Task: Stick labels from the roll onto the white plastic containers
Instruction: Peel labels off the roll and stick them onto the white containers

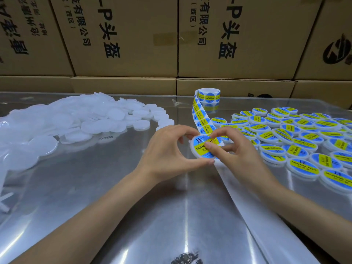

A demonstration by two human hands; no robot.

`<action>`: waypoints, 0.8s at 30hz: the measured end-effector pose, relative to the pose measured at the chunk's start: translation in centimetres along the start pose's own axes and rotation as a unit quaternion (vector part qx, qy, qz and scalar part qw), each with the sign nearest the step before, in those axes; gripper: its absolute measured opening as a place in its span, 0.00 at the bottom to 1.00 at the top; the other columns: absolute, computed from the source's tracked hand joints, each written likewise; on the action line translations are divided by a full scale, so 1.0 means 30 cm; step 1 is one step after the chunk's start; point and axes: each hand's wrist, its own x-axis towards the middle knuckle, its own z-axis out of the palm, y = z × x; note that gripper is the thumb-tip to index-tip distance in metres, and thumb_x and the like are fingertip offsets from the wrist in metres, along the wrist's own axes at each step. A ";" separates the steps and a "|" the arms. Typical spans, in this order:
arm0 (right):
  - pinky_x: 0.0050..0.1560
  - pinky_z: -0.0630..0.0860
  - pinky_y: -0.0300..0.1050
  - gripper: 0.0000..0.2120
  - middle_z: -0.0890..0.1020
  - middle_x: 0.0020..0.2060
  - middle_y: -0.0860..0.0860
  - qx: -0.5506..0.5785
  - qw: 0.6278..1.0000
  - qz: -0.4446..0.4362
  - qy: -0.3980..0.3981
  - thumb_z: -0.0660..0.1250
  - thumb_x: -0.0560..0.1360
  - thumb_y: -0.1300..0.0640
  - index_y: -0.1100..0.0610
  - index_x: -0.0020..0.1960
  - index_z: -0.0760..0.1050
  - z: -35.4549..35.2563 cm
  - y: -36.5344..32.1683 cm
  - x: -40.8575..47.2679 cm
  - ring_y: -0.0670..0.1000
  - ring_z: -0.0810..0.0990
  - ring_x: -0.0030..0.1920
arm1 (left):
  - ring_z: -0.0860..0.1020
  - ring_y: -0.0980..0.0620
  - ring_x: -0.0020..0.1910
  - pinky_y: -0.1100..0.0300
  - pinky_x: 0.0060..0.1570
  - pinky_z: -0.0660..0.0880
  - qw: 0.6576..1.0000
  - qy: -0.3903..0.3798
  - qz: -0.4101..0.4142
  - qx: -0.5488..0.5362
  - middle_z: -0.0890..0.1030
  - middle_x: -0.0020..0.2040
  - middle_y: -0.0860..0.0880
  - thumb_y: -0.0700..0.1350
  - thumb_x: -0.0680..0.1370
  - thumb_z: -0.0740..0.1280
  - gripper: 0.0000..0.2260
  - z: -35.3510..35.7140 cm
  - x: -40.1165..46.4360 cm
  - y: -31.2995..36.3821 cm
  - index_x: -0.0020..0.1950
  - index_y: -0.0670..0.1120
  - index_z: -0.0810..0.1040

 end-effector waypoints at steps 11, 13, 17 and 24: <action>0.22 0.61 0.32 0.21 0.65 0.16 0.49 0.050 0.988 0.101 -0.107 0.62 0.69 0.38 0.53 0.28 0.67 -0.018 -0.045 -0.001 0.45 0.62 0.18 | 0.77 0.58 0.47 0.61 0.50 0.72 0.999 -0.006 0.046 -0.007 0.82 0.50 0.56 0.56 0.64 0.77 0.25 0.010 -0.007 0.023 0.56 0.46 0.80; 0.22 0.62 0.31 0.26 0.64 0.15 0.50 0.048 0.988 0.114 -0.089 0.56 0.77 0.41 0.53 0.24 0.65 -0.024 -0.042 0.003 0.46 0.62 0.17 | 0.78 0.54 0.56 0.57 0.57 0.72 0.998 -0.034 0.058 0.005 0.80 0.59 0.52 0.55 0.67 0.75 0.28 0.017 -0.009 0.027 0.62 0.43 0.78; 0.21 0.63 0.32 0.32 0.63 0.14 0.52 0.076 0.985 0.148 -0.039 0.50 0.81 0.43 0.56 0.21 0.63 -0.016 -0.028 -0.001 0.48 0.63 0.17 | 0.68 0.50 0.71 0.50 0.70 0.63 0.986 -0.109 0.097 0.074 0.70 0.71 0.49 0.55 0.73 0.67 0.29 0.022 -0.008 0.039 0.70 0.43 0.69; 0.21 0.58 0.37 0.31 0.60 0.13 0.51 0.190 0.957 0.218 0.005 0.53 0.81 0.46 0.52 0.20 0.66 0.000 -0.023 0.009 0.48 0.58 0.18 | 0.78 0.44 0.60 0.54 0.61 0.71 0.986 -0.046 0.139 0.084 0.80 0.59 0.44 0.43 0.74 0.67 0.15 0.054 -0.016 0.078 0.58 0.39 0.81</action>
